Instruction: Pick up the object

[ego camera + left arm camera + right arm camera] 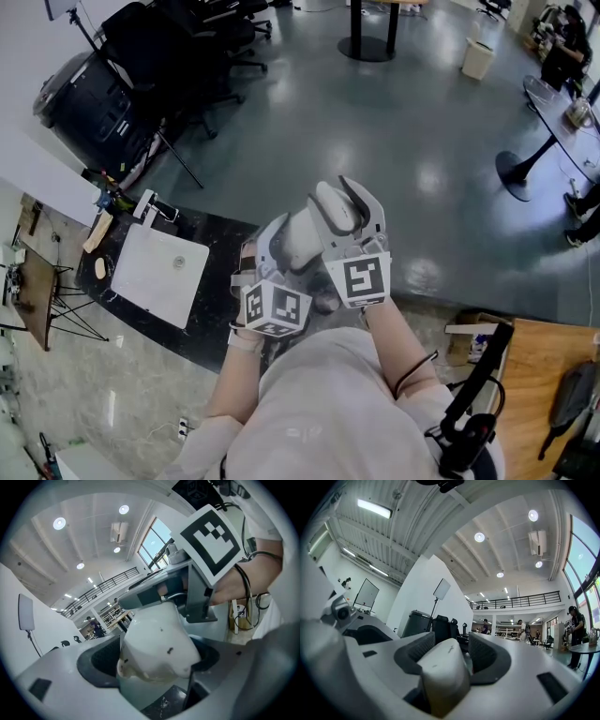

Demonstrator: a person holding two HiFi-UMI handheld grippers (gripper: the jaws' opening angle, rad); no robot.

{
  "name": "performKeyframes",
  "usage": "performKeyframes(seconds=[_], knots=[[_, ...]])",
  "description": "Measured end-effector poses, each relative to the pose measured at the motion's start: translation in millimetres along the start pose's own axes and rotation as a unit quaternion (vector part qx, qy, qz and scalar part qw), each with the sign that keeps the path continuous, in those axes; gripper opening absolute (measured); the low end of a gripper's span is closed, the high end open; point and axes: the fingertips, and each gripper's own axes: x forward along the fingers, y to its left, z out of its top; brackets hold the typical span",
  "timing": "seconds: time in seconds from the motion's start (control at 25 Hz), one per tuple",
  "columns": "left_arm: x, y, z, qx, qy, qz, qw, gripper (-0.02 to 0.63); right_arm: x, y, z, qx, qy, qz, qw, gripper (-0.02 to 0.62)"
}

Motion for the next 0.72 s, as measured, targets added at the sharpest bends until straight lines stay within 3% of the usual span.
performKeyframes(seconds=[0.72], knots=[[-13, -8, -8, -0.005, 0.016, 0.011, 0.9998, 0.408, -6, 13, -3, 0.015, 0.000, 0.014, 1.000, 0.238]])
